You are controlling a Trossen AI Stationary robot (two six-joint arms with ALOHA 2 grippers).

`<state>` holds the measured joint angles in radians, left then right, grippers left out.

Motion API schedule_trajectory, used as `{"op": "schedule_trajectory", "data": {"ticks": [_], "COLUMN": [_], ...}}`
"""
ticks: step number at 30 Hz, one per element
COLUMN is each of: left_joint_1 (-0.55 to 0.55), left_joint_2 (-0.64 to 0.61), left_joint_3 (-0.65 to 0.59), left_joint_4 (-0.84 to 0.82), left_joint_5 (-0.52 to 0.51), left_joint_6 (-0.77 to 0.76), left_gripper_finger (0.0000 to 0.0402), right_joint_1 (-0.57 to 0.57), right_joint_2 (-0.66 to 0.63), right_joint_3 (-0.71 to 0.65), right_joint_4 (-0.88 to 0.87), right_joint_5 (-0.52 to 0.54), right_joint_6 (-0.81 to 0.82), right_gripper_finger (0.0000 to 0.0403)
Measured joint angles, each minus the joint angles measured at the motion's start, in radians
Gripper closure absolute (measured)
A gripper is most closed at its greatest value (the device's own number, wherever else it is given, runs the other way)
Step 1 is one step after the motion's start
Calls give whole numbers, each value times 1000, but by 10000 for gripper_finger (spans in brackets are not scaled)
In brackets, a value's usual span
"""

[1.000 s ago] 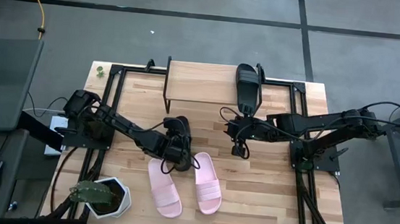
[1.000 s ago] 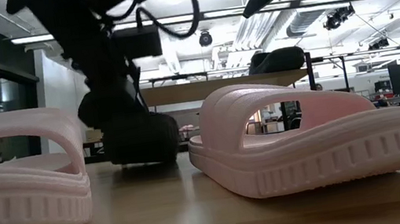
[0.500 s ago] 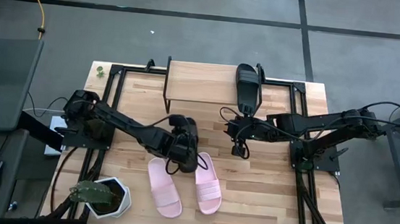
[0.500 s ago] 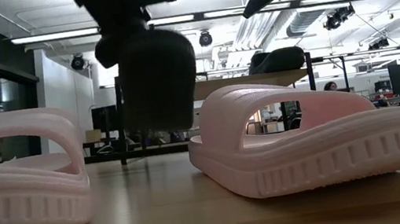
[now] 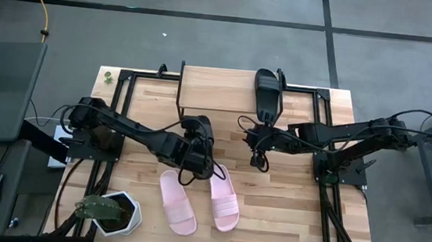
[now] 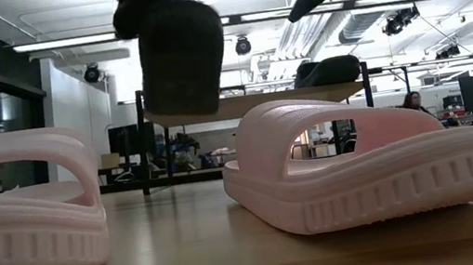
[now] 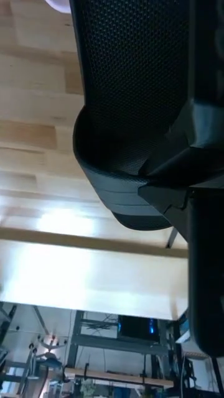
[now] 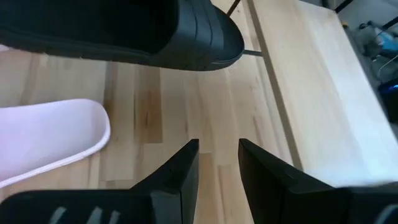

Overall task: Pick and place slides into the shelf
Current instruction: Put the black slide on the shelf

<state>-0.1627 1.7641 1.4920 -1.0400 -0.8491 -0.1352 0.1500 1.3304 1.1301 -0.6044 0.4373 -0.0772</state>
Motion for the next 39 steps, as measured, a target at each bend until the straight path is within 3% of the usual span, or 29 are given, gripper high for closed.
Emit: {"op": "schedule_trajectory", "data": {"ticks": [12,21,27,33,39], "left_joint_1": [5,98,185,253,283], "left_joint_2": [0,0,0,0,0], "left_joint_3": [217,378,458,527,581], "left_joint_4": [-170,-283,-301,-302,-289], "left_joint_5": [-66,-56,34,168,290], "left_joint_6": [0,28,81,113,135], "left_gripper_finger": [390,390,390,390,389], "right_joint_1": [109,164,225,279,298], "right_joint_2": [0,0,-1,-1,-1], "right_joint_3": [0,22,41,41,41], "right_joint_4": [29,43,49,62,153], "right_joint_5": [171,277,340,474,495], "right_joint_6": [-59,-88,-134,-214,-322], "right_gripper_finger": [301,301,301,300,271]}}
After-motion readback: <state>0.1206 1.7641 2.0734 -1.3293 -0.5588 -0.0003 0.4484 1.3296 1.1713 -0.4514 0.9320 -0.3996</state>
